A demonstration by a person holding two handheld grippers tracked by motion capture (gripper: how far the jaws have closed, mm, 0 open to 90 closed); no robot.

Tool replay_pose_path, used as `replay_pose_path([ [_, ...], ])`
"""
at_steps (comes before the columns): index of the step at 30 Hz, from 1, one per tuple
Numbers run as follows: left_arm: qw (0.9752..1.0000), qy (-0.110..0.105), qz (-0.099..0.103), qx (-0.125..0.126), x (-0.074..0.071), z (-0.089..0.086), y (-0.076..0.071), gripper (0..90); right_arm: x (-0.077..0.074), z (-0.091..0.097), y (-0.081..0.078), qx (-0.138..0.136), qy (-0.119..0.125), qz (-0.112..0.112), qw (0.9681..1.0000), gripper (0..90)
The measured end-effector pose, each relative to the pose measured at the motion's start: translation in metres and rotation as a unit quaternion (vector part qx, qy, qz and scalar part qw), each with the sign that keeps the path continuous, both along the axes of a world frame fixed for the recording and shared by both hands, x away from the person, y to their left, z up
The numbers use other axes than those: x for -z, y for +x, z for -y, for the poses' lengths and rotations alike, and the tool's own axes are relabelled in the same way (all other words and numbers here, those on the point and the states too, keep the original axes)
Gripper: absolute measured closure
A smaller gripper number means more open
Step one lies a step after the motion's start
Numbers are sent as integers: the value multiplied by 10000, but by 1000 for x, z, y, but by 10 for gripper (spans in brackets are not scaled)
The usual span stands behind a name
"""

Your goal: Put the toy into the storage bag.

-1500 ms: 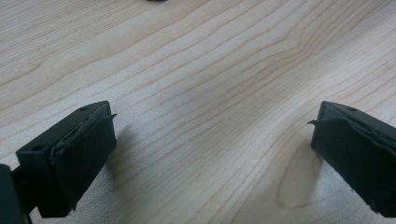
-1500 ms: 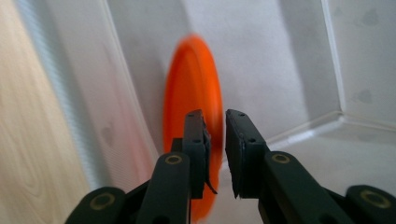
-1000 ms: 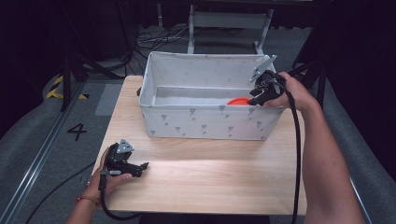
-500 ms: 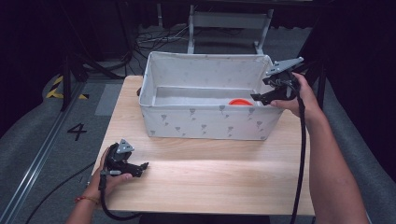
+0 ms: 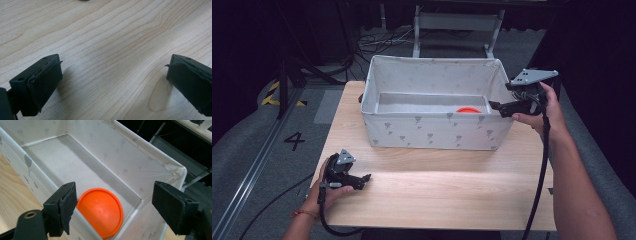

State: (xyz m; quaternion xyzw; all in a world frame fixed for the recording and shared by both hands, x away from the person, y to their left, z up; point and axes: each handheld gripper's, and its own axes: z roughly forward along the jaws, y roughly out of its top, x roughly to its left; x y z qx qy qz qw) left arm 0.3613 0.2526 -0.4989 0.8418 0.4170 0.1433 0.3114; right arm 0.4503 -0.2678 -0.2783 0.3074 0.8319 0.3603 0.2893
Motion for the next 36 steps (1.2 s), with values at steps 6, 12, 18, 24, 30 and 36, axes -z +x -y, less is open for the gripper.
replay_pose_path([
  [6, 10000, -1, 0, -1, 0, 0, 0, 4, 1, 7, -17, 38, -1, 141, 9999, 200],
  [12, 10000, -1, -1, -1, 0, 0, 0, 4, 6, 19, -36, 98, -15, 236, 9997, 202],
  [18, 10000, -2, 1, -8, 0, 0, 0, 5, 13, 27, -55, 100, -96, 286, 9995, 202],
  [24, 10000, -5, -1, -31, 0, 0, -1, 4, 21, 31, -71, 60, -210, 299, 9993, 200],
  [30, 10000, -15, -5, -34, 0, 0, -1, 4, 37, 32, -83, 47, -500, 234, 9985, 197],
  [36, 10000, -6, 22, -33, 0, 0, -1, 4, 53, 34, -88, 86, -662, 128, 9977, 197],
])
